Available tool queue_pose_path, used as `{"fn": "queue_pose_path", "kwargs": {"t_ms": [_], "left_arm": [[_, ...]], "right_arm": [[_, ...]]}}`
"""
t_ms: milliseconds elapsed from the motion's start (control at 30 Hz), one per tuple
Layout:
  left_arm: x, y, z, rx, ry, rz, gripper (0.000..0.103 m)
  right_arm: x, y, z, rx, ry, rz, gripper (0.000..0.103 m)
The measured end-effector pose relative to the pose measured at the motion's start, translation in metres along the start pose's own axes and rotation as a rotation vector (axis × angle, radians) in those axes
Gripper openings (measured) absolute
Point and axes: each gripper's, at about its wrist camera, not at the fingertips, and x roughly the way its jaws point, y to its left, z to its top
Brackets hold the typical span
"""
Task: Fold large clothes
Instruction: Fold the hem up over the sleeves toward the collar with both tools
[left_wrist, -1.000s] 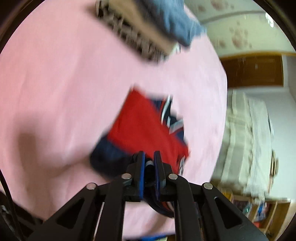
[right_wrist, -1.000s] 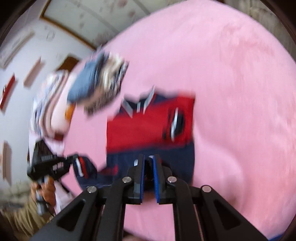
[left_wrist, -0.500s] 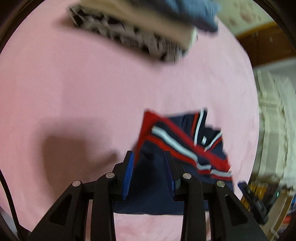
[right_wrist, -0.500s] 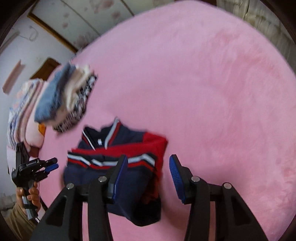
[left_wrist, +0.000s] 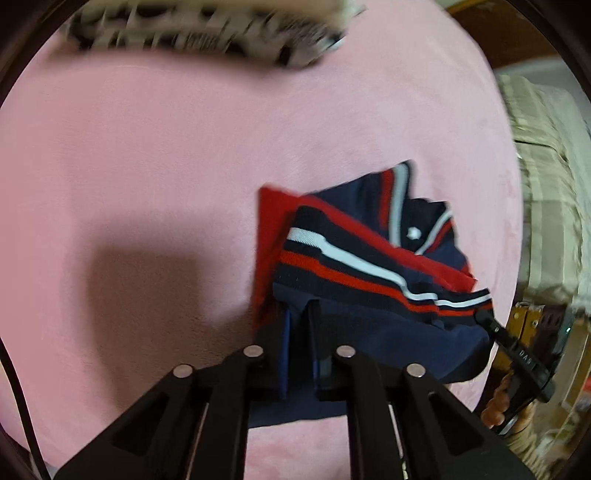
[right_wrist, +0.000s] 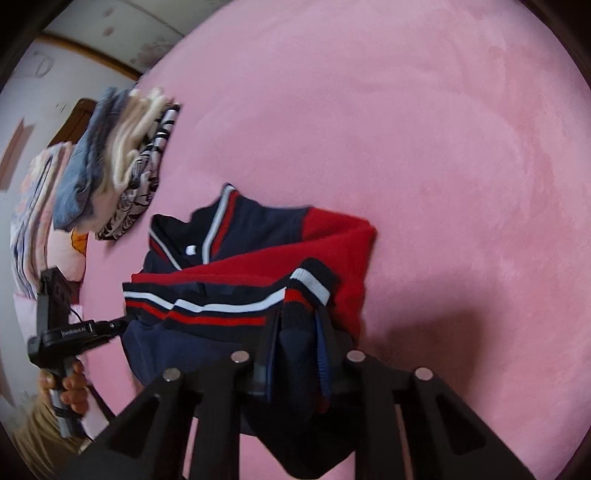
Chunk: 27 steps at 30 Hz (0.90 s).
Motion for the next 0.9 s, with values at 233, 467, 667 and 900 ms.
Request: {"fn": "queue_pose_path", "kwargs": {"t_ms": [233,467,667,900], "left_arm": [[-0.058,-0.012,0.001,0.069,-0.309,-0.091,0.002],[-0.011,0.008,0.017,-0.038,-0.179,-0.137,0.003],[0.006,0.016,0.016,-0.042,-0.089,-0.176,0.021],[0.031,0.002,0.024,0.017,-0.015,-0.126,0.024]], "right_arm": [[-0.047,0.037,-0.001,-0.157,-0.249,-0.043,0.012],[-0.031,0.036,0.000,-0.157,-0.261,-0.056,0.012],[-0.032,0.030,-0.009,-0.148,-0.235,-0.044,0.012],[-0.029,0.026,-0.014,-0.137,-0.222,-0.043,0.012]]}}
